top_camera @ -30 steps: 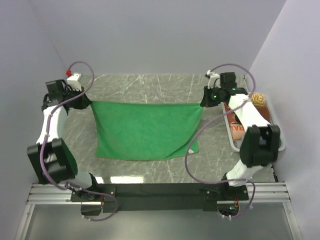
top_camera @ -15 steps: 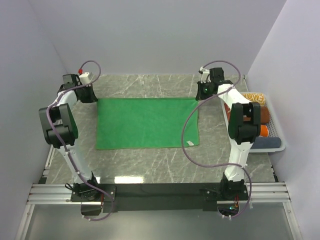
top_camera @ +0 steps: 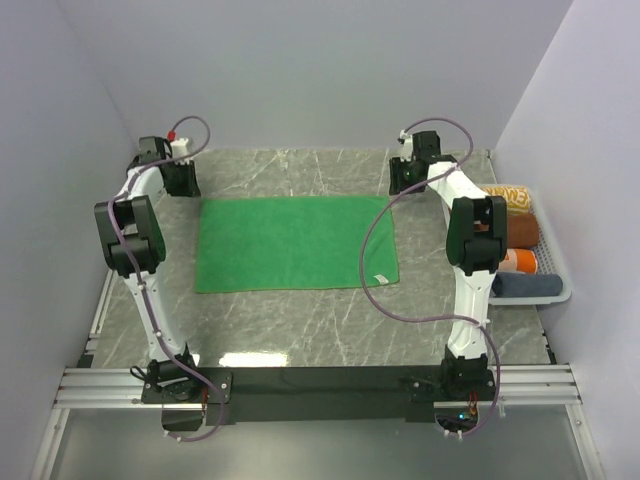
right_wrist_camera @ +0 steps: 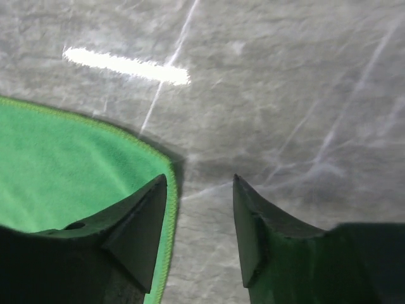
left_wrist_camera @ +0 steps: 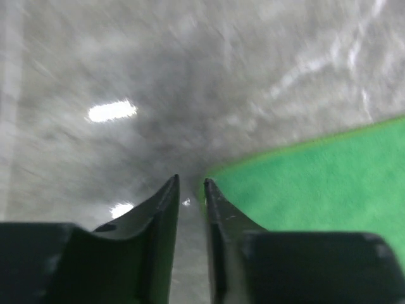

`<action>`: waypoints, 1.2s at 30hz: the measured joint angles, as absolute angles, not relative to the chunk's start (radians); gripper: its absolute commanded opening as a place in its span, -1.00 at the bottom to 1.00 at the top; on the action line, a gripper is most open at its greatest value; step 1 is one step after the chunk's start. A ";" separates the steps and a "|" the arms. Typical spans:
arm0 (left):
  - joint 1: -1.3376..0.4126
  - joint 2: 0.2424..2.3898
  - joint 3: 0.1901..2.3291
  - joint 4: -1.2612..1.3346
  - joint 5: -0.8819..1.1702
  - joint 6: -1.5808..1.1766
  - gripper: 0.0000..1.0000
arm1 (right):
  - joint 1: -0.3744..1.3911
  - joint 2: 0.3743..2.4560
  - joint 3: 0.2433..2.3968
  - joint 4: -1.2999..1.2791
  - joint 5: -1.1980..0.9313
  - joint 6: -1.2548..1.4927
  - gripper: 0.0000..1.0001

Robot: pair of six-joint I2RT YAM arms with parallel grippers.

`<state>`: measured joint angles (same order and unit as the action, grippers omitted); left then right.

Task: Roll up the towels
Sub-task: Flatten the towel

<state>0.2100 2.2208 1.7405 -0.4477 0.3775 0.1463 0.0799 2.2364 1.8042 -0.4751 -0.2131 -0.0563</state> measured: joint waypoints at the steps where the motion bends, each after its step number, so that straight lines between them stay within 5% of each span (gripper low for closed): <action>1: 0.211 2.239 1.790 -0.475 0.364 0.150 -0.21 | 0.081 2.236 1.812 -0.477 -0.199 -0.056 0.10; 3: 0.215 2.252 1.848 -0.510 0.350 0.162 0.06 | 0.081 2.233 1.821 -0.485 -0.184 -0.056 0.05; 5: 0.221 2.241 1.868 -0.544 0.346 0.178 0.12 | 0.081 2.212 1.820 -0.521 -0.183 -0.065 -0.03; 20: 0.252 1.595 1.232 -0.809 0.509 0.492 -0.36 | 0.272 1.715 1.342 -0.802 -0.279 -0.192 -0.54; 25: 0.251 1.570 1.028 -0.829 0.498 0.513 -0.53 | 0.373 1.712 1.218 -0.821 -0.245 -0.172 -0.68; 36: 0.251 1.579 0.932 -0.783 0.443 0.507 -0.67 | 0.374 1.761 1.182 -0.813 -0.112 -0.121 -0.74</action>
